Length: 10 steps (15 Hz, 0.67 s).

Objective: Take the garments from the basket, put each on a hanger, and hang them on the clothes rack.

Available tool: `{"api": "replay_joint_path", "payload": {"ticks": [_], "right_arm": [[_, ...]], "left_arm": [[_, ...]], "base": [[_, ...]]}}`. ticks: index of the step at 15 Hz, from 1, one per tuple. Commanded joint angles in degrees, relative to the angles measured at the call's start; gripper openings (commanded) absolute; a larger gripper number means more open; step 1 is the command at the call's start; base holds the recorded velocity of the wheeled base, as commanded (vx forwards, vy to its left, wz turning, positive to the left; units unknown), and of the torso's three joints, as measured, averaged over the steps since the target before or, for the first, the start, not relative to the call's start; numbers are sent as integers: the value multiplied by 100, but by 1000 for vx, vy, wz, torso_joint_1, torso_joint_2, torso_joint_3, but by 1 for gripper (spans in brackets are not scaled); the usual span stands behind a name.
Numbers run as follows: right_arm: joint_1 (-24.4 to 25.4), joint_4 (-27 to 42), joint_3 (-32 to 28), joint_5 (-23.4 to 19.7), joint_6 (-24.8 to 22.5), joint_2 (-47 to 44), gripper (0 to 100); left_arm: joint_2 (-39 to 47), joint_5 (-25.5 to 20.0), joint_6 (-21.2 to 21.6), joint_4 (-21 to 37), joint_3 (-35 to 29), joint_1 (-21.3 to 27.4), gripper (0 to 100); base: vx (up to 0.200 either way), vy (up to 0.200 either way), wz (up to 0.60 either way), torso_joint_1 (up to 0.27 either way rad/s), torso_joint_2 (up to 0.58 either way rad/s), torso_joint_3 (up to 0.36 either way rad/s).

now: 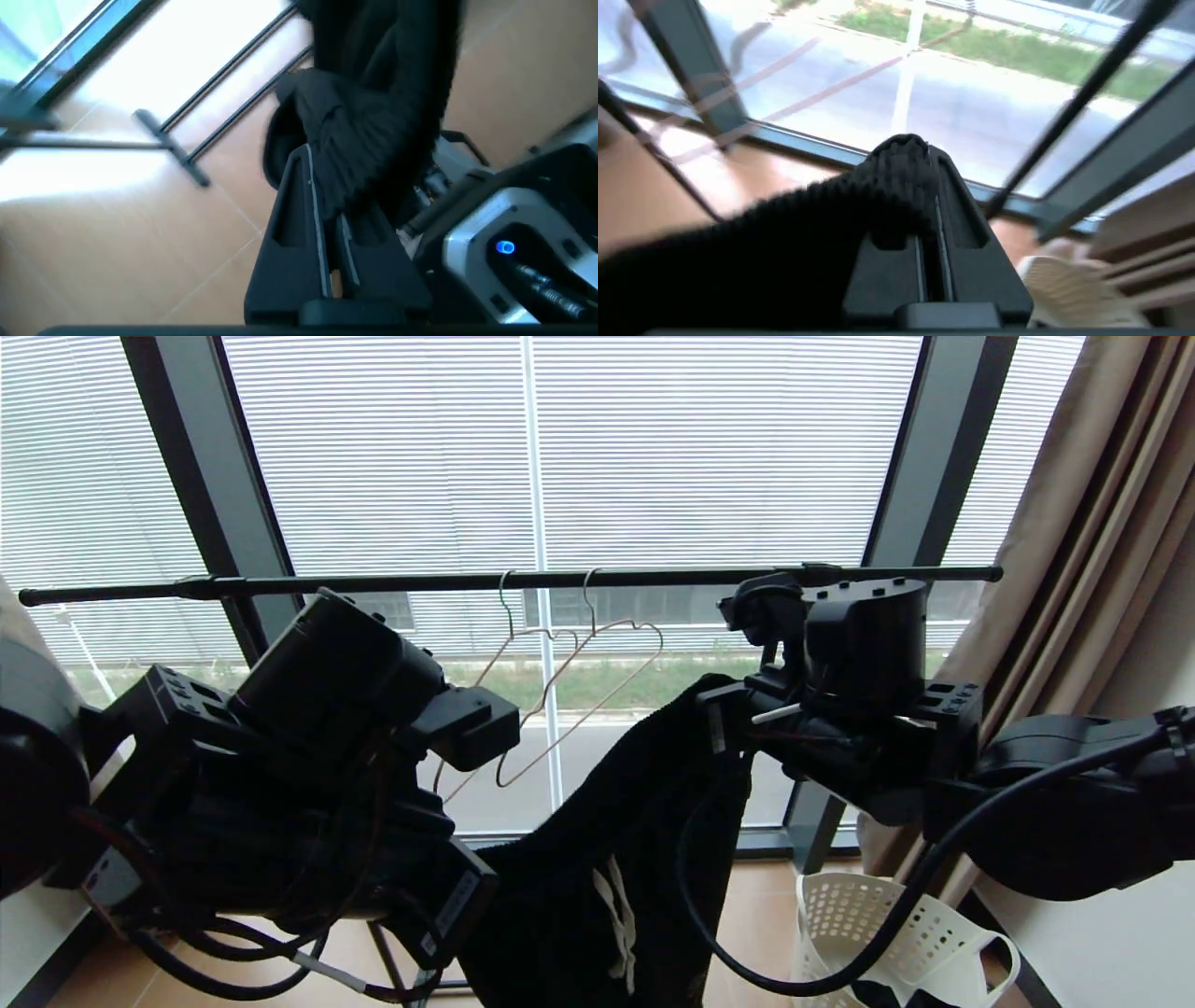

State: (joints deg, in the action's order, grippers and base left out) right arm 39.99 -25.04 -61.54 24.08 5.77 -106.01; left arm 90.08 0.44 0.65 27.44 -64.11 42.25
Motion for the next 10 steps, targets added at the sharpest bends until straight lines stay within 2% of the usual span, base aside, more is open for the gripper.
{"api": "replay_joint_path", "payload": {"ticks": [1, 2, 6, 10], "right_arm": [[422, -1, -236, 71, 329, -315, 0], [598, 25, -315, 71, 540, -377, 0], [844, 69, -728, 80, 1155, -658, 0], [915, 359, -1097, 88, 1673, -693, 0]], "left_arm": [[63, -369, -21, -125, 153, 231, 0], [98, -545, -47, -134, 127, 371, 0], [362, -703, -328, -143, 48, 820, 0], [335, -826, -407, -143, 74, 828, 0]], "base": [[0, 0, 0, 0, 0, 0], [0, 0, 0, 0, 0, 0], [0, 0, 0, 0, 0, 0], [0, 0, 0, 0, 0, 0]]}}
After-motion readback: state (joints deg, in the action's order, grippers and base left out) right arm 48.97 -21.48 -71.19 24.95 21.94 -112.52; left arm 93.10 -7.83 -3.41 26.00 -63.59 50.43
